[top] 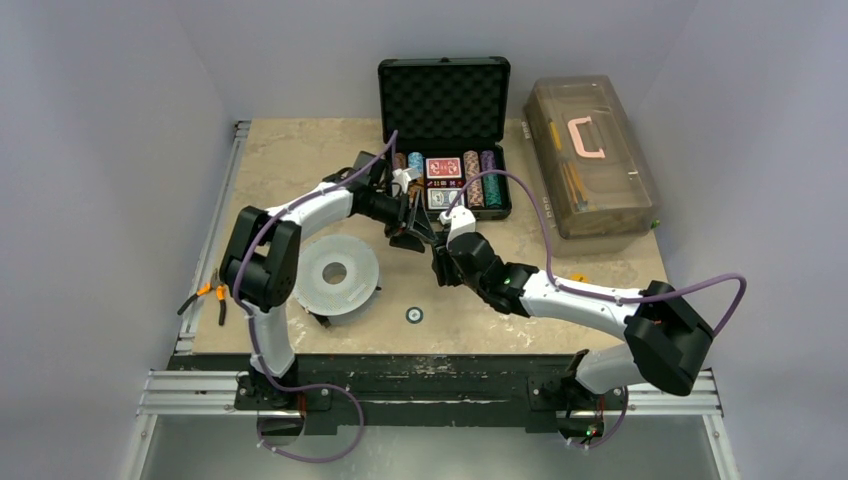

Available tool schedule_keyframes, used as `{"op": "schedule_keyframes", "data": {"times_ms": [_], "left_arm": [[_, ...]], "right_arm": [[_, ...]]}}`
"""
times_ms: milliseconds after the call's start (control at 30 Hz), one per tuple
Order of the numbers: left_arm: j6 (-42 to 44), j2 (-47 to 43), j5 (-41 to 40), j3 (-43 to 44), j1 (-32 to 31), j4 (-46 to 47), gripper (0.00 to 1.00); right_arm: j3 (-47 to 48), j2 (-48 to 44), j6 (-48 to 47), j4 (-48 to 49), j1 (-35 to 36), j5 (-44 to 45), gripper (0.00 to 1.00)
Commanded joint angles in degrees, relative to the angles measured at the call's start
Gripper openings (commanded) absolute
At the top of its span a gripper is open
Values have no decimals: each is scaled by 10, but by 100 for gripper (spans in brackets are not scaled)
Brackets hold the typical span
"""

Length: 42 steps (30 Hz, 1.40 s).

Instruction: Pack up texas hold em set

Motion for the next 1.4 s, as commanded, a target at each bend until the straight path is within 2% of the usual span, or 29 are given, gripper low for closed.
{"op": "schedule_keyframes", "data": {"times_ms": [0, 400, 633, 833, 1167, 1233, 1267, 1367], "left_arm": [[14, 14, 44, 33, -13, 7, 60], [33, 44, 51, 55, -32, -17, 51], [58, 55, 62, 68, -38, -42, 57], [67, 67, 80, 76, -44, -51, 55], [57, 66, 100, 73, -46, -33, 19], [56, 62, 100, 71, -46, -29, 7], [57, 58, 97, 71, -46, -28, 0], [55, 43, 84, 65, -45, -21, 0]], "right_arm": [[15, -15, -11, 31, -6, -10, 41], [25, -24, -13, 30, -10, -6, 41], [28, -28, -15, 33, -12, -1, 41], [35, -32, -19, 36, -15, 3, 40], [45, -25, -23, 38, -16, 8, 40], [48, -22, -24, 34, -16, 9, 40], [50, -21, -24, 28, -16, 11, 42], [52, -25, -24, 8, -16, 18, 59]]}}
